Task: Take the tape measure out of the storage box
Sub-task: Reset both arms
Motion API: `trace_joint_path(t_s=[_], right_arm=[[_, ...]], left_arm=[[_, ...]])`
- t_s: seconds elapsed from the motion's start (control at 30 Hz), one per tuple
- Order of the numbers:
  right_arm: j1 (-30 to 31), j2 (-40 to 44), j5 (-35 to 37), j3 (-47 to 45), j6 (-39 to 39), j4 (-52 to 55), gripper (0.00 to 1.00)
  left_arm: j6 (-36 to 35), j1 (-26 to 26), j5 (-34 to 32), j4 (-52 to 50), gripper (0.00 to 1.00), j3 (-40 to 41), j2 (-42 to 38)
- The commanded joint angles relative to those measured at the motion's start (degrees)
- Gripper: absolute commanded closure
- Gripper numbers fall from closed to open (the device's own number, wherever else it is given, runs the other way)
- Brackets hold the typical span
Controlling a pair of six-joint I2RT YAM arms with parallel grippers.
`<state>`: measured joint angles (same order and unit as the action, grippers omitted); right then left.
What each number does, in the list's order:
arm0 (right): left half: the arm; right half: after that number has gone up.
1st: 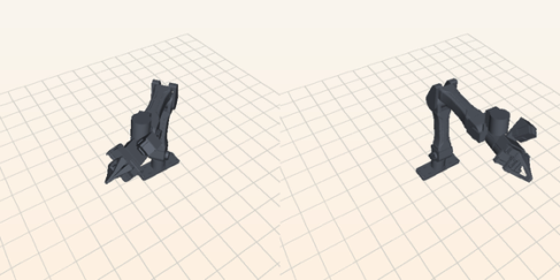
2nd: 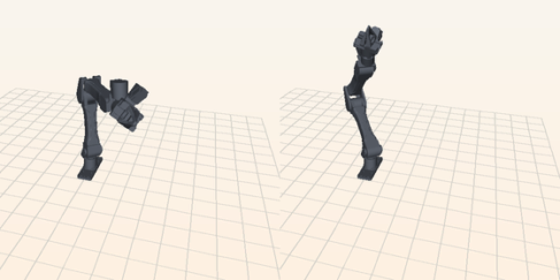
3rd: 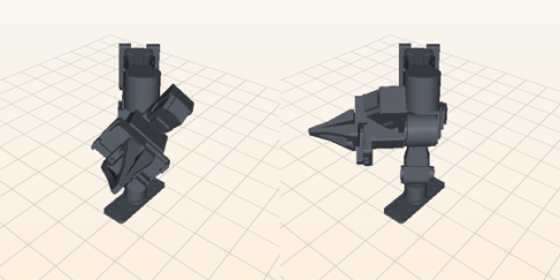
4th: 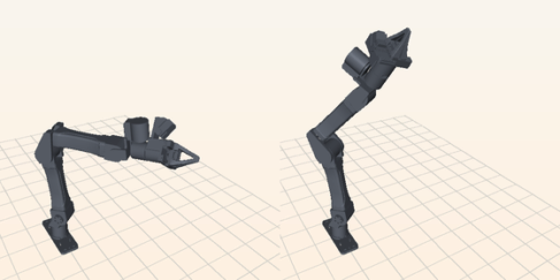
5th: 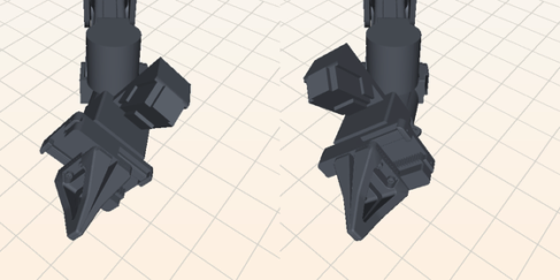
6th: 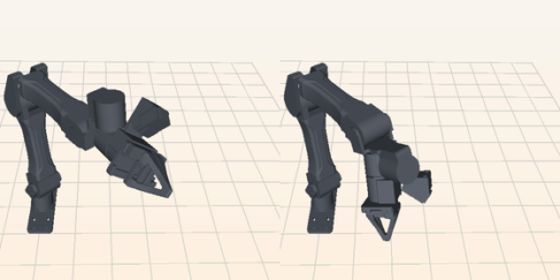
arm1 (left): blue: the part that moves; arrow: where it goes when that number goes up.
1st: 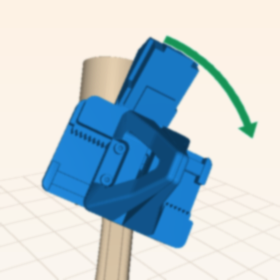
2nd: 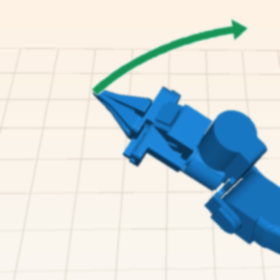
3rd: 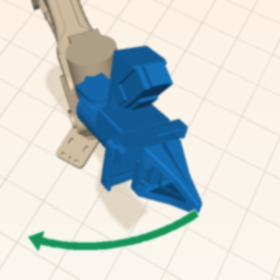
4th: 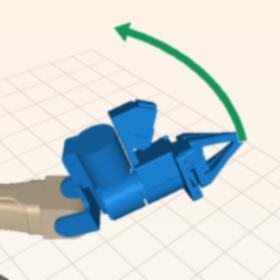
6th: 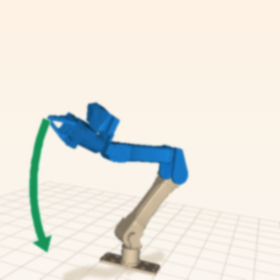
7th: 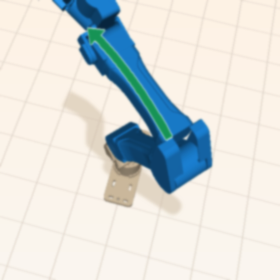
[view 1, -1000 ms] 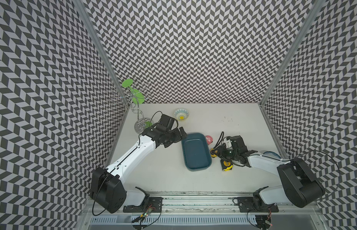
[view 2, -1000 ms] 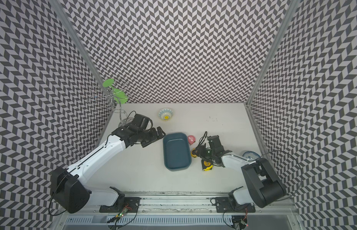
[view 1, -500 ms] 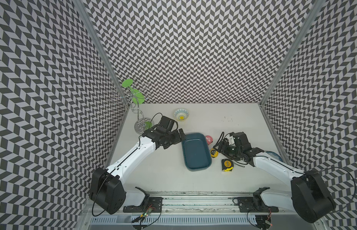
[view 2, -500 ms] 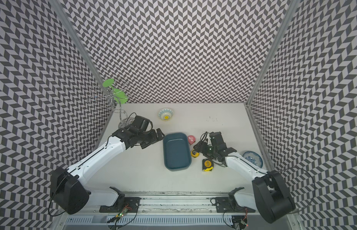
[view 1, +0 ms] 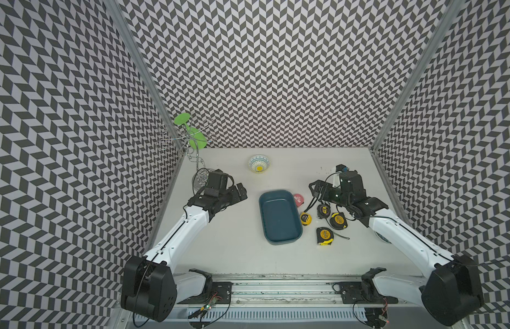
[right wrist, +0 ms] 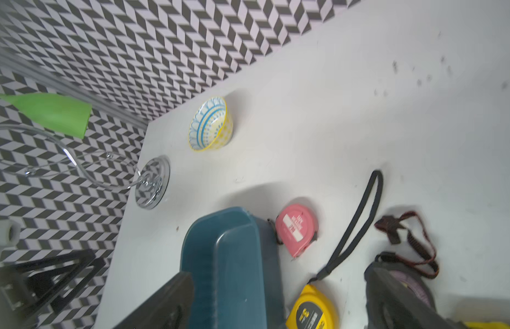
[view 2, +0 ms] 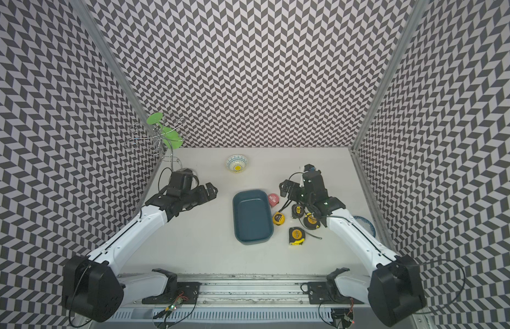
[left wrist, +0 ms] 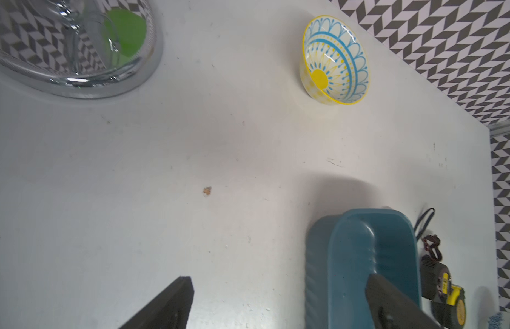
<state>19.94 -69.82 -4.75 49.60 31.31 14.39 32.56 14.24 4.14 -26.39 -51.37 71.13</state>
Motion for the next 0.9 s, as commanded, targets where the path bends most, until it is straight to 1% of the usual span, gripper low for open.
trace_joint_path(t_s=[0.0, 0.1, 0.2, 0.33, 0.43, 0.57, 0.67, 0.8, 0.87], right_arm=[[-2.3, -0.9, 5.1, 0.4, -5.4, -7.2, 0.00], [-3.2, -1.8, 10.9, 0.0, -10.0, -11.5, 0.00], [-4.6, -2.5, 17.3, -3.2, -15.0, -18.7, 0.00], [-8.2, -3.9, 21.0, -10.7, -21.0, -33.7, 0.00], [-11.2, -5.3, 18.9, -15.0, -24.4, -41.8, 0.00], [-11.6, -7.8, 18.6, -20.8, -28.9, -52.6, 0.00], [-12.0, -10.0, 19.8, -25.0, -30.2, -60.2, 0.00], [-12.2, -12.8, 20.6, -30.7, -32.1, -74.1, 0.00], [-12.6, -13.2, 19.5, -31.3, -33.5, -75.9, 0.00]], left_arm=[[-8.1, -2.9, -0.4, 10.0, 0.00, 1.8, 0.0], [-13.3, -4.5, -2.2, 16.6, 0.00, 4.2, -0.2], [-16.6, -6.2, -2.6, 25.2, 0.00, 8.1, -0.8], [-19.7, -8.4, -4.9, 37.7, 0.00, 14.7, -1.3], [-23.4, -9.5, -7.3, 49.2, 0.00, 20.8, -0.9], [-27.1, -10.8, -9.5, 57.5, 0.00, 24.1, 2.4], [-29.6, -12.0, -9.4, 64.0, 0.00, 26.0, 5.3], [-30.0, -13.9, -7.6, 71.6, 0.00, 27.7, 8.9], [-32.0, -14.2, -6.1, 75.4, 0.00, 28.5, 10.6]])
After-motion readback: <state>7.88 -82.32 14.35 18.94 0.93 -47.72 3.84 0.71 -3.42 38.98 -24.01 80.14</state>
